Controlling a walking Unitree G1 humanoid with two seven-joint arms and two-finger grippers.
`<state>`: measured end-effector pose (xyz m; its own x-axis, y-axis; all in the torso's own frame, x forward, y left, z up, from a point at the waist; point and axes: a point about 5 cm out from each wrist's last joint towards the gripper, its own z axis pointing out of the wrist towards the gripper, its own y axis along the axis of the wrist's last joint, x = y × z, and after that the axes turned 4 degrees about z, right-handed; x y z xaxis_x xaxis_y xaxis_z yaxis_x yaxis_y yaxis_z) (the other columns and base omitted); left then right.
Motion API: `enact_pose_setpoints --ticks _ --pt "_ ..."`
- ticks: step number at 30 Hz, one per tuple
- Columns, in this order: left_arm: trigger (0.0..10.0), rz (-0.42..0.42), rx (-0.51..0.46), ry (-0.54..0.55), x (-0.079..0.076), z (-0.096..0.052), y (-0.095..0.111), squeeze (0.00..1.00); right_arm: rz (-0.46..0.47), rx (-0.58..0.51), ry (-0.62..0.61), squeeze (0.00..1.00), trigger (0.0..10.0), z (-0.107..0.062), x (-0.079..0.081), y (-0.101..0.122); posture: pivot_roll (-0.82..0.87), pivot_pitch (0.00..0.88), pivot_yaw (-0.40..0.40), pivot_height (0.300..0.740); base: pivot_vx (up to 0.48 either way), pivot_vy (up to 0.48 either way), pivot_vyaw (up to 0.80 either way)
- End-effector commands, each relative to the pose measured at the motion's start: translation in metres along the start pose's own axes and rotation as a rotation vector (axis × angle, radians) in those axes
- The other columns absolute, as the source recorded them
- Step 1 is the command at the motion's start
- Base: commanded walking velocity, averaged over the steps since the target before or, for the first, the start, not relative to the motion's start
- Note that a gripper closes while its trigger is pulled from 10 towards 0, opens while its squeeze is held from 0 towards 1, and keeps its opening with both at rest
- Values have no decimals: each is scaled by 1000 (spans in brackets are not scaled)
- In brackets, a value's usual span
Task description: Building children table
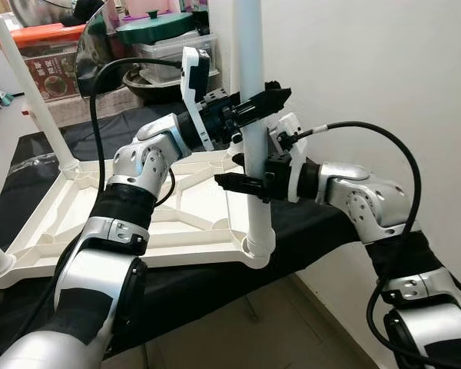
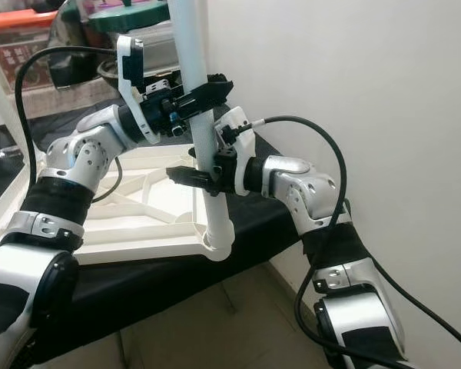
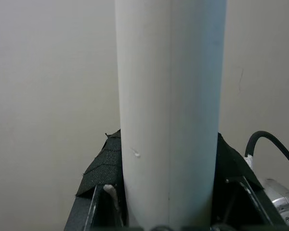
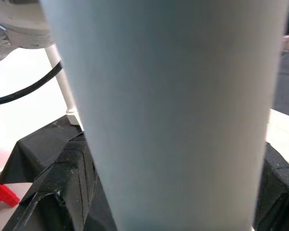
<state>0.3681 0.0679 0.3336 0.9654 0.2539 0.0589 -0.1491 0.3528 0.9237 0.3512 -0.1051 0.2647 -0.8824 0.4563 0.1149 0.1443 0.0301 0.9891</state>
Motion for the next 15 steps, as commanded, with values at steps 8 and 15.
enact_pose_setpoints --ticks 8,15 --pt "10000 26 -35 -26 -1 5 12 0 -4 14 23 0 10000 10 6 -4 1 0 34 740 0 0 0" --pt "10000 22 -36 -31 -2 6 11 0 -5 15 24 0 10000 12 6 -5 1 0 36 740 0 0 0"
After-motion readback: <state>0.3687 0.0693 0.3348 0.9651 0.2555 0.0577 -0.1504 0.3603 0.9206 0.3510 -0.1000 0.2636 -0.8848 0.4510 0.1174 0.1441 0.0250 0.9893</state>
